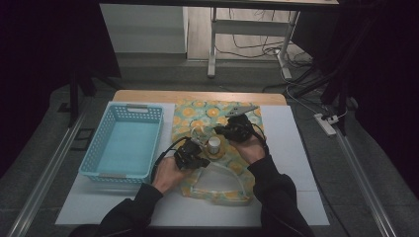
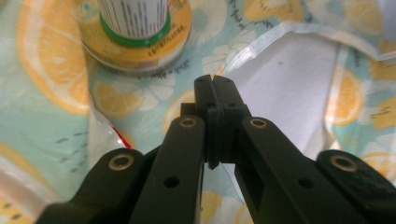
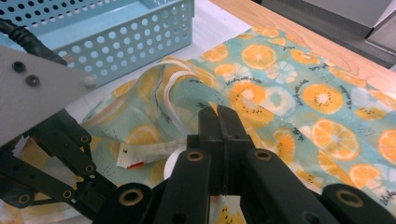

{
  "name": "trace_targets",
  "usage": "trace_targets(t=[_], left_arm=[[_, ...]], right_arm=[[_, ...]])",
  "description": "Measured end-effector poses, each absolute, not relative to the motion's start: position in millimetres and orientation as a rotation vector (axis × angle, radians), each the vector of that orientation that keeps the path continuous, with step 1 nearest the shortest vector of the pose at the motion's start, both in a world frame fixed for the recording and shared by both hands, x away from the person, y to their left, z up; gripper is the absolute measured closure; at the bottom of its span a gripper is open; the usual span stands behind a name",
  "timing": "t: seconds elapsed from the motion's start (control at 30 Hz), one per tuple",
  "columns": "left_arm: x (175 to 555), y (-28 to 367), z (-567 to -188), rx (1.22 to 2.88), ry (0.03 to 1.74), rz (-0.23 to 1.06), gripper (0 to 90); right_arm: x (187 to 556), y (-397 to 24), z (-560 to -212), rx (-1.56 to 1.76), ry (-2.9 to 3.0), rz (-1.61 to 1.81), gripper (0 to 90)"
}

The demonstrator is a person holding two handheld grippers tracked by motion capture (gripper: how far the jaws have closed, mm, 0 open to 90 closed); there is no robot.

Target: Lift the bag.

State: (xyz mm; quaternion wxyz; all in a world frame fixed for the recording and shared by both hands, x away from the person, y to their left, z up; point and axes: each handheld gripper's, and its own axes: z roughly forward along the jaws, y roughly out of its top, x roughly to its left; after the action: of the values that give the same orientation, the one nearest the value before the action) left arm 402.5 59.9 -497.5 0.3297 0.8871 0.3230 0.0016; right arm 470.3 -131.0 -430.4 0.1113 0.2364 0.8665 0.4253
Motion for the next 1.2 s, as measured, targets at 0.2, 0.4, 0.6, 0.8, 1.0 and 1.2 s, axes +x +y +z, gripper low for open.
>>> trace_targets(t=[0.2,0.4,0.6,0.8,1.0,1.2], left_arm=[[403.8,63.3,-488.0,2.299,0.832,-0.026,90.0],[404.5,67.6,-474.3,2.254,0.819,-0.053,90.0],[405.6,73.9,-458.2,2.212,0.81,-0.064,90.0],[408.8,81.5,-439.9,2.173,0.802,-0.077,90.0],[412.9,87.5,-420.9,2.149,0.793,-0.074,90.0],[418.6,94.9,-401.4,2.123,0.788,-0.075,90.0]], right_arm=[[471.0,-131.2,-423.4,0.699,2.558,1.274,90.0],[471.1,-128.3,-413.3,0.685,2.571,1.264,90.0],[469.8,-124.8,-402.0,0.659,2.574,1.245,90.0],[469.6,-122.0,-393.6,0.648,2.585,1.233,90.0],[469.0,-121.0,-384.2,0.639,2.587,1.236,90.0],[467.7,-120.1,-373.4,0.624,2.583,1.239,90.0]])
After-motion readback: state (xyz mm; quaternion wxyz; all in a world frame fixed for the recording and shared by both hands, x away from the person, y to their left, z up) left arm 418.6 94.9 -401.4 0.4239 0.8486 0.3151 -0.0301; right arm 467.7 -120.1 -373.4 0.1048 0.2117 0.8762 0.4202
